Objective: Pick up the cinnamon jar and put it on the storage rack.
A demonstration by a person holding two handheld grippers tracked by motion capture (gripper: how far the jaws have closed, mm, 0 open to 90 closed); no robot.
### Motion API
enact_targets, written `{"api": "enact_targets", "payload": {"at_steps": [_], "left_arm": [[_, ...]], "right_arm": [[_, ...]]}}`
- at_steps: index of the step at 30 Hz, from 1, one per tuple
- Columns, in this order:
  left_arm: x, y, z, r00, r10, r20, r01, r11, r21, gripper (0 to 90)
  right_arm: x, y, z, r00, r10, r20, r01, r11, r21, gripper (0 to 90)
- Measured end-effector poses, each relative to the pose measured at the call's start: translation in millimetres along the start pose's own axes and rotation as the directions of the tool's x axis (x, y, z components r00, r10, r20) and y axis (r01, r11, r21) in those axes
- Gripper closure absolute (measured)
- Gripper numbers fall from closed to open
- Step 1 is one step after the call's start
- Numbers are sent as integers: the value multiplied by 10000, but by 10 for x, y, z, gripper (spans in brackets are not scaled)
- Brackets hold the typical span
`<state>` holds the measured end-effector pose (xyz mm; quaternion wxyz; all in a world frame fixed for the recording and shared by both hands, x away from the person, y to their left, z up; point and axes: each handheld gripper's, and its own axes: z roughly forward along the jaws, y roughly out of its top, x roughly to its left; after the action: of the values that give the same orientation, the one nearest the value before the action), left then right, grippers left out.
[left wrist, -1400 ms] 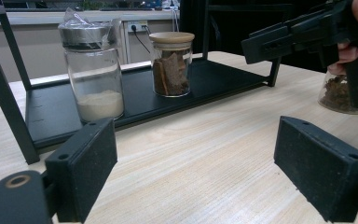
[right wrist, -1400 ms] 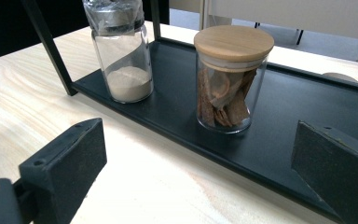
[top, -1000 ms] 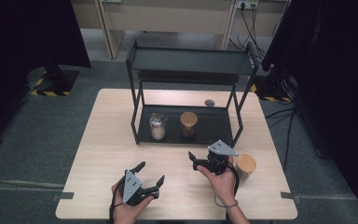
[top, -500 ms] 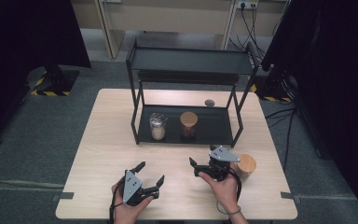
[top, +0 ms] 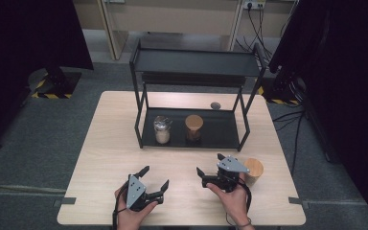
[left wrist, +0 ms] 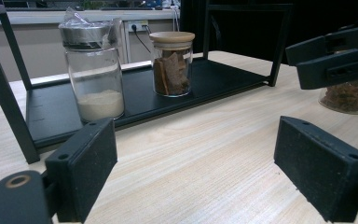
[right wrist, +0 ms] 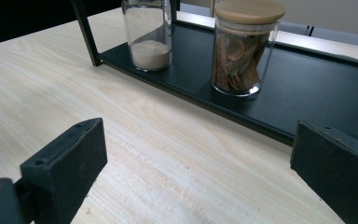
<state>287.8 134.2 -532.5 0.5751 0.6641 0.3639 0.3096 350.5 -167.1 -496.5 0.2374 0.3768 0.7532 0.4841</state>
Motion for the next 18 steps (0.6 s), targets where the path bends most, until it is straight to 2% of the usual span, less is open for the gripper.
{"api": "enact_targets", "payload": {"at_steps": [18], "left_arm": [[-1,0,0,10000,-4,-13,4,10000,-1,127]], "right_arm": [[39,-188,-196,9998,-2,-215,4,10000,81,41]]}}
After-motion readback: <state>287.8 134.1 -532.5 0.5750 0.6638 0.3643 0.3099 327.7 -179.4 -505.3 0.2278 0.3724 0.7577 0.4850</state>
